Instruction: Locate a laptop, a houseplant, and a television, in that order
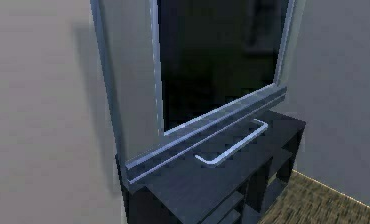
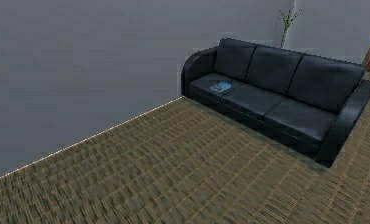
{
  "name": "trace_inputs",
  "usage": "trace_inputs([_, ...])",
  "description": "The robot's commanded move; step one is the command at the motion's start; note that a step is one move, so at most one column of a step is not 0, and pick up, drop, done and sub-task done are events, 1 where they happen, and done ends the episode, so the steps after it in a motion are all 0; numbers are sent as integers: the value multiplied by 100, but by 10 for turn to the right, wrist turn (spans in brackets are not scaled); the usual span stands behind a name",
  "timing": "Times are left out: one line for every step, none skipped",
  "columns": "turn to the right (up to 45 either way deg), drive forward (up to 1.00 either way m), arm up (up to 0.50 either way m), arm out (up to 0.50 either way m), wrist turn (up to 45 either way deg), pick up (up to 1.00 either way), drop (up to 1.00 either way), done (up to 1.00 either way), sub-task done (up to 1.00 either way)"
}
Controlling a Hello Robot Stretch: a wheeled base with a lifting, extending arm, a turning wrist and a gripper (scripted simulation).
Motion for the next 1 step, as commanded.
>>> trace_inputs([0,0,0,0,0,0,0,100,0])
